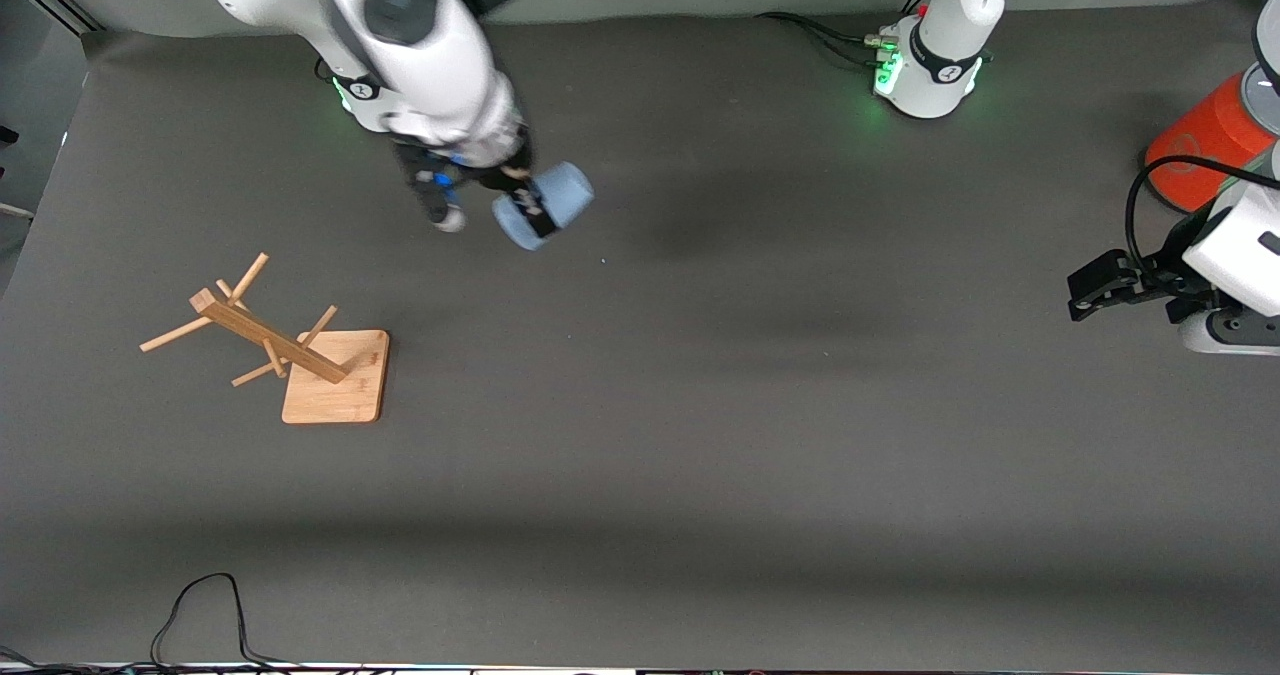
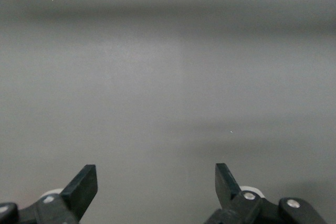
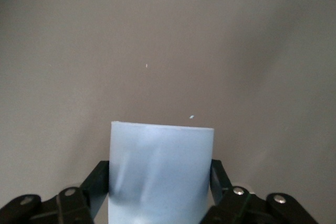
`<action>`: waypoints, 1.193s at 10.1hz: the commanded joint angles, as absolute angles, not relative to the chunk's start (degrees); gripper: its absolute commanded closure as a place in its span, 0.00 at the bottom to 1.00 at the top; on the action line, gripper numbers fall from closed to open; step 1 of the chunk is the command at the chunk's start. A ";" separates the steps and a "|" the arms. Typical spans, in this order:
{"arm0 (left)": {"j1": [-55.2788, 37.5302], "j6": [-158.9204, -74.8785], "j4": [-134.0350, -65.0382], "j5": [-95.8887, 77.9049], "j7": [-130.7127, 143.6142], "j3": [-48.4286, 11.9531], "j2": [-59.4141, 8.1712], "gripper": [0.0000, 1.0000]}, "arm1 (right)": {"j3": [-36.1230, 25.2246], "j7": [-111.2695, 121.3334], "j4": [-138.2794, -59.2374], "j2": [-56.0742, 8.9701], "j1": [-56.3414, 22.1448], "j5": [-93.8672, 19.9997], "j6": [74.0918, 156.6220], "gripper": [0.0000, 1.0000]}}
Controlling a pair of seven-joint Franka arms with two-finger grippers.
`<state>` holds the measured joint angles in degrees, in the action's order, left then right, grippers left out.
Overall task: Rotate and upright cup with both arms
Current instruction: 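Lift the cup off the rack peg and carry it to mid-table, then lower the cup onto its side and open the right gripper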
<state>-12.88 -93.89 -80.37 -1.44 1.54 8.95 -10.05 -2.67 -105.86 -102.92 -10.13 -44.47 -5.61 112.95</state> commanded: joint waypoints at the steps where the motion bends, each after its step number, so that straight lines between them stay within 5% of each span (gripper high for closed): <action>1: -12.92 -93.17 -79.72 -1.84 1.85 9.05 -9.49 0.00 | -3.52 -116.94 -88.28 -24.57 -47.97 -4.31 111.80 0.38; 6: -12.83 -92.29 -79.72 -1.76 2.11 9.14 -9.40 0.00 | -3.78 -135.50 -78.15 -41.81 -54.30 -0.44 115.65 0.38; 12: -12.92 -91.06 -79.72 -2.55 2.37 9.05 -9.05 0.00 | -3.78 -141.59 -73.40 -52.37 -56.69 1.32 118.39 0.38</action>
